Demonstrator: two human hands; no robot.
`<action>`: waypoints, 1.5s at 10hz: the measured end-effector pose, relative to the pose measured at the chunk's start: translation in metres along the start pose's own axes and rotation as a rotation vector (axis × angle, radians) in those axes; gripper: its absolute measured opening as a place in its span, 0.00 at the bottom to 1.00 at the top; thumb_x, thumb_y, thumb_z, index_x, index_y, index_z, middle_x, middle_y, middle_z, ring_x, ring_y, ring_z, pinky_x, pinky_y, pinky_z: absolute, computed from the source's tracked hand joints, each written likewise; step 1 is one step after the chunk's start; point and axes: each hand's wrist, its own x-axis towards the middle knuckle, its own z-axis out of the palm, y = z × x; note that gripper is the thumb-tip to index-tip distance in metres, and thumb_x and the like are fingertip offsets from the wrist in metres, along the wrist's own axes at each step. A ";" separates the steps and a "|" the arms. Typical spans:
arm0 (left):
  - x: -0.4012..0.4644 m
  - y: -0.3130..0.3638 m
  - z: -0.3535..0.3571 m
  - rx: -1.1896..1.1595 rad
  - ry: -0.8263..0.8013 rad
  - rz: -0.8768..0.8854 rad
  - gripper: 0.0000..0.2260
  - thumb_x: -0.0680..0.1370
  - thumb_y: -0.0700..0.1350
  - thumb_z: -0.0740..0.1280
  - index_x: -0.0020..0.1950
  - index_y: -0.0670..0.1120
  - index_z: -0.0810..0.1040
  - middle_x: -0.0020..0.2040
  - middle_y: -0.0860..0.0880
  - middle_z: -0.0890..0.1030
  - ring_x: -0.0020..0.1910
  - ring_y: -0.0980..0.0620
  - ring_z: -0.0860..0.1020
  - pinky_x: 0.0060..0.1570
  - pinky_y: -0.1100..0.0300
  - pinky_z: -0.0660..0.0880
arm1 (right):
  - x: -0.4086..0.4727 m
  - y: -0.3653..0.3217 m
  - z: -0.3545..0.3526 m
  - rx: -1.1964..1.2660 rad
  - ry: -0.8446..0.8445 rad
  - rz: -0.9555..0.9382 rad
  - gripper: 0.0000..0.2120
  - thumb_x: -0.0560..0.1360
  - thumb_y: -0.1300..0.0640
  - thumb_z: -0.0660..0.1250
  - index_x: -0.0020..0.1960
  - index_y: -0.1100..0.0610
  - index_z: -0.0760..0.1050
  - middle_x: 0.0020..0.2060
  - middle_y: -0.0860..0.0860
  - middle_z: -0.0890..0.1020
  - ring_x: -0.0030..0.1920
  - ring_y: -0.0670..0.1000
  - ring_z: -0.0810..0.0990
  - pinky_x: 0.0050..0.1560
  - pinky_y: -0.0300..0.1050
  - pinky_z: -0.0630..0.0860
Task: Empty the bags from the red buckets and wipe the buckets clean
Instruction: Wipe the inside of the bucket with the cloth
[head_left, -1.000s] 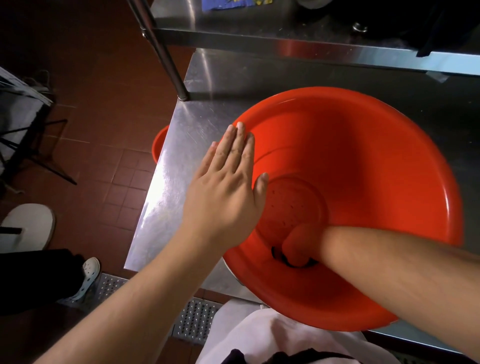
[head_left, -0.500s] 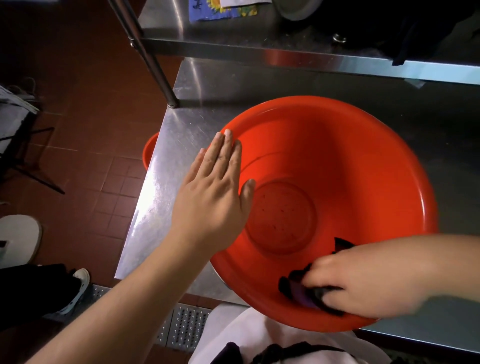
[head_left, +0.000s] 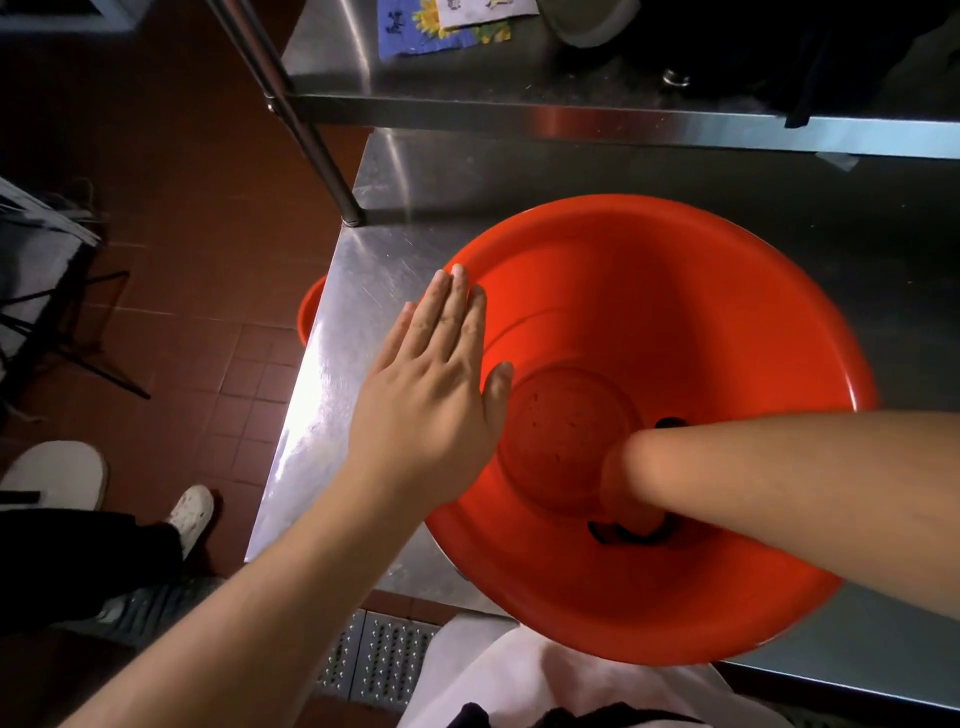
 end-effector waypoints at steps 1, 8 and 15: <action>-0.002 -0.004 0.000 -0.003 0.001 -0.012 0.30 0.86 0.56 0.52 0.84 0.41 0.57 0.85 0.44 0.52 0.85 0.49 0.47 0.83 0.49 0.49 | 0.019 -0.002 -0.007 0.138 0.115 0.103 0.17 0.82 0.55 0.64 0.71 0.54 0.74 0.70 0.53 0.76 0.68 0.55 0.74 0.37 0.46 0.70; 0.084 -0.037 -0.016 0.006 -0.004 0.388 0.25 0.87 0.51 0.57 0.83 0.45 0.63 0.84 0.49 0.60 0.83 0.50 0.57 0.81 0.51 0.58 | 0.090 -0.021 -0.010 0.185 0.104 -0.058 0.24 0.79 0.45 0.54 0.59 0.60 0.81 0.55 0.57 0.83 0.55 0.60 0.82 0.48 0.47 0.72; -0.042 0.017 -0.002 -0.183 0.019 -0.225 0.37 0.84 0.66 0.43 0.85 0.43 0.52 0.86 0.45 0.48 0.84 0.52 0.40 0.83 0.52 0.43 | 0.042 -0.039 -0.020 0.637 0.181 -0.090 0.16 0.81 0.61 0.60 0.67 0.64 0.75 0.66 0.62 0.77 0.58 0.52 0.75 0.68 0.53 0.71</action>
